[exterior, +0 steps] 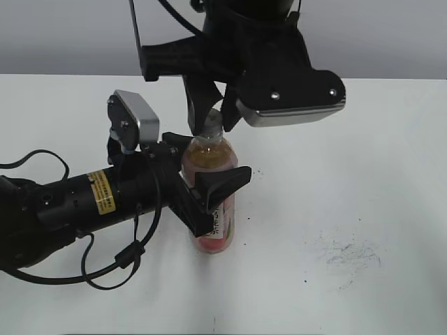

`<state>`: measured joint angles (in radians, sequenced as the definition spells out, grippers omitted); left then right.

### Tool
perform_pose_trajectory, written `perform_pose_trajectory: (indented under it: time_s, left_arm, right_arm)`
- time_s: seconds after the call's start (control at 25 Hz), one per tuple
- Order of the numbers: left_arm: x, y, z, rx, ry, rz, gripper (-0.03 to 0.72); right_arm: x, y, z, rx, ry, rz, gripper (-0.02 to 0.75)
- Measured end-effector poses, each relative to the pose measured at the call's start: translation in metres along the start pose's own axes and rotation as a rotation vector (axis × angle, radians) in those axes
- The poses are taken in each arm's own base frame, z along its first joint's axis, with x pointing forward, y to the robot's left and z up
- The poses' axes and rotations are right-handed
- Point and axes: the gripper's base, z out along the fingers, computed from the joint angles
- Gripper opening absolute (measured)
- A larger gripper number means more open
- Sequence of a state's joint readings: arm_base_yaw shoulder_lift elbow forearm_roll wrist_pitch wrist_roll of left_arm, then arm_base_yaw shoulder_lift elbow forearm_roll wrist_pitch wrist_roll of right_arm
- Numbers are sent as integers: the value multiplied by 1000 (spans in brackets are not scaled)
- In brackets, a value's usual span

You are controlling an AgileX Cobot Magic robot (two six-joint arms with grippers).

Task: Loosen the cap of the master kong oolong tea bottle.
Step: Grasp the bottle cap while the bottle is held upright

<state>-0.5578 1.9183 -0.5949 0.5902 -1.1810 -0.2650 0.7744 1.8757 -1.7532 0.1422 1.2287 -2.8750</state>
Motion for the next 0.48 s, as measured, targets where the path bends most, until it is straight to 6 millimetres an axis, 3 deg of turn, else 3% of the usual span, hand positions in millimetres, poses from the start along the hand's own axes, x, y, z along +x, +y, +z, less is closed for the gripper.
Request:
perform_pose_trajectory:
  time_s: [0.48]
  left_arm:
    - [0, 0, 0, -2, -1, 0, 447]
  right_arm:
    - [0, -1, 0, 8, -1, -173, 270]
